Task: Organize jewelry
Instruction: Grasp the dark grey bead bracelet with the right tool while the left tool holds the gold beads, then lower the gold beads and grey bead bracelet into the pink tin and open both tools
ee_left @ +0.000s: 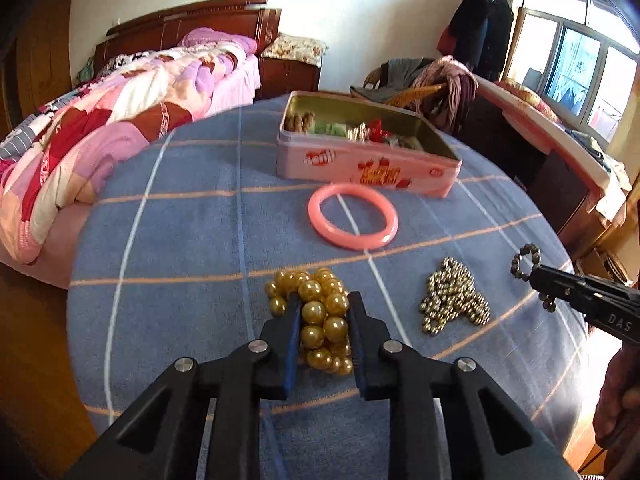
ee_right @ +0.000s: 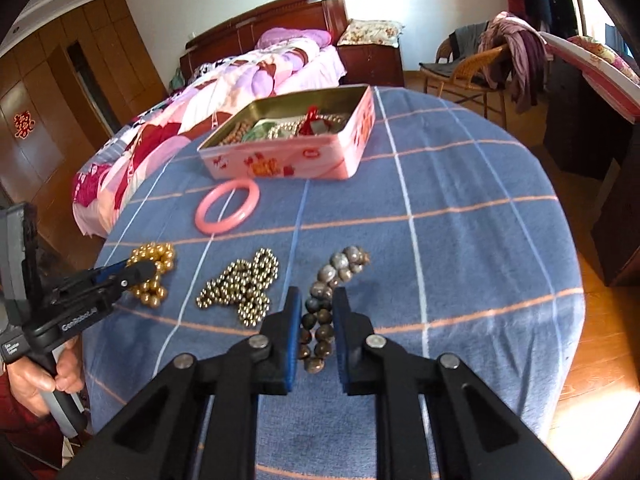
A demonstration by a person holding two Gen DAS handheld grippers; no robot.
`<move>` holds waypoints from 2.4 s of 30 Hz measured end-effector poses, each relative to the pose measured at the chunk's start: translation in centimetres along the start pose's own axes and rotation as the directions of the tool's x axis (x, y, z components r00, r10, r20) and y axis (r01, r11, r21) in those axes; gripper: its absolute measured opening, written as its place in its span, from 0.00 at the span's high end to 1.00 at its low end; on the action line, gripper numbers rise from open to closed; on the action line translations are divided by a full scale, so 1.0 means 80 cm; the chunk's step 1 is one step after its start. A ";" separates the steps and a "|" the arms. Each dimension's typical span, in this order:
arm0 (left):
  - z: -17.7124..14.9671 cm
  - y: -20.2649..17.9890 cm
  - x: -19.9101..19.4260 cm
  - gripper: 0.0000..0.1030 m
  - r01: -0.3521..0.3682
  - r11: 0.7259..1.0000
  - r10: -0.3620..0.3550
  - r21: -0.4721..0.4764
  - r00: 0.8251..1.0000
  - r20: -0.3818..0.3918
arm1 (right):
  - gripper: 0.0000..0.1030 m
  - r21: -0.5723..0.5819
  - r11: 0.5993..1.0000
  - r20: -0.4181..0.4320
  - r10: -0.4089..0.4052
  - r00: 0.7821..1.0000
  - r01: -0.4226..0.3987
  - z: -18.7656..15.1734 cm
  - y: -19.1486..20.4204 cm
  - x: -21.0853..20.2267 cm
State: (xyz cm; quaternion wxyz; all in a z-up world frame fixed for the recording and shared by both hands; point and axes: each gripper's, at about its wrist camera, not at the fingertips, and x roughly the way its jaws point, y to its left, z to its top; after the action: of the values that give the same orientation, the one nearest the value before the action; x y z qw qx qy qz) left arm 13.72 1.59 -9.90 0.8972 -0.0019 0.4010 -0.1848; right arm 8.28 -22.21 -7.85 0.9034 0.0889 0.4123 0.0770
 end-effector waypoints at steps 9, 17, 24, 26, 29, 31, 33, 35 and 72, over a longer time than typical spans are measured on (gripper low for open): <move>0.020 0.002 -0.033 0.79 0.029 0.999 -0.027 -0.018 0.995 0.092 | 0.82 0.014 1.000 0.056 0.018 0.998 -0.019 0.013 0.000 -0.018; 0.032 -0.008 -0.048 0.79 0.057 0.998 -0.055 -0.009 0.989 0.139 | 0.82 -0.005 1.000 0.128 0.008 0.992 -0.007 0.035 0.006 -0.038; 0.051 -0.009 -0.055 0.79 0.057 0.998 -0.054 -0.011 0.982 0.183 | 0.82 -0.031 0.999 0.202 0.015 0.979 -0.009 0.066 0.015 -0.050; 0.061 -0.010 -0.056 0.79 0.056 0.998 -0.053 -0.008 0.978 0.202 | 0.82 -0.043 0.999 0.222 0.016 0.975 -0.006 0.076 0.019 -0.053; 0.073 -0.012 -0.058 0.79 0.058 0.998 -0.056 -0.004 0.972 0.227 | 0.82 -0.067 0.998 0.261 0.006 0.965 0.012 0.093 0.027 -0.056; 0.084 -0.016 -0.057 0.79 0.060 0.998 -0.058 -0.001 0.968 0.243 | 0.82 -0.084 0.996 0.284 0.008 0.959 0.017 0.105 0.033 -0.056; 0.092 -0.019 -0.053 0.79 0.060 0.998 -0.059 0.003 0.966 0.253 | 0.82 -0.101 0.995 0.302 0.006 0.953 0.026 0.116 0.040 -0.054; 0.101 -0.021 -0.050 0.79 0.060 0.998 -0.059 0.004 0.963 0.265 | 0.82 -0.110 0.994 0.314 0.009 0.949 0.027 0.124 0.043 -0.049; 0.185 -0.050 0.162 0.79 -0.073 0.997 0.071 0.018 0.992 0.103 | 0.82 -0.102 0.987 0.138 -0.111 0.984 0.125 0.194 -0.002 0.154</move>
State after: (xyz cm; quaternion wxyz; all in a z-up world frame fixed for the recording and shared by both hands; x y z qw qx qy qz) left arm 30.97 -8.63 -8.60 0.9226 0.0130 0.3524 -0.1562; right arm 28.06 -21.29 -6.90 0.9353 0.0193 0.3512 0.0398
